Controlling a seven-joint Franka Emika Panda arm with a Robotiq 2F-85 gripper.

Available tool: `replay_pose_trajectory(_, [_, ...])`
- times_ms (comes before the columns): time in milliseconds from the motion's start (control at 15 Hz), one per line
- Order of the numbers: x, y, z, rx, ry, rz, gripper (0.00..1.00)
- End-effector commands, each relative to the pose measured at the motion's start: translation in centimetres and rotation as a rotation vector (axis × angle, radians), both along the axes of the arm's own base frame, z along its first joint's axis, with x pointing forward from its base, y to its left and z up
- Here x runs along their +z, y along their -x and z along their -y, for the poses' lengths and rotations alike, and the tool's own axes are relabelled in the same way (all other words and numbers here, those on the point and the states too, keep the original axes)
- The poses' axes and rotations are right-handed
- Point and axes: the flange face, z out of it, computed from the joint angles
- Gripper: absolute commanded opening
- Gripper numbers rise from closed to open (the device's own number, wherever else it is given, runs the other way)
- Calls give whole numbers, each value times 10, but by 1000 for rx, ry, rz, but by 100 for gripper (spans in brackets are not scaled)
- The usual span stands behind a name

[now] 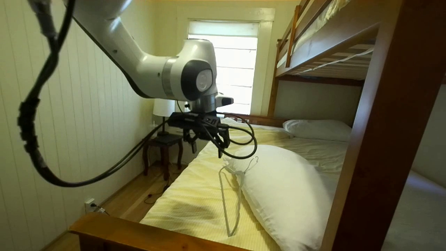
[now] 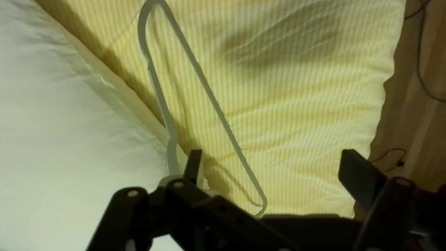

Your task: Put the coat hanger on the bed

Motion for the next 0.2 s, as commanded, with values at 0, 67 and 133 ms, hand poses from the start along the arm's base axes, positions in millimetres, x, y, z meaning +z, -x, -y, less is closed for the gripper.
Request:
replay_pose_trajectory(0, [5,1,1,-2,1,8,100])
replay_pose_trajectory(67, [3,1,0,0,1,3,100])
replay_pose_trajectory(133, [-3,-1,-1,3,1,-6,100])
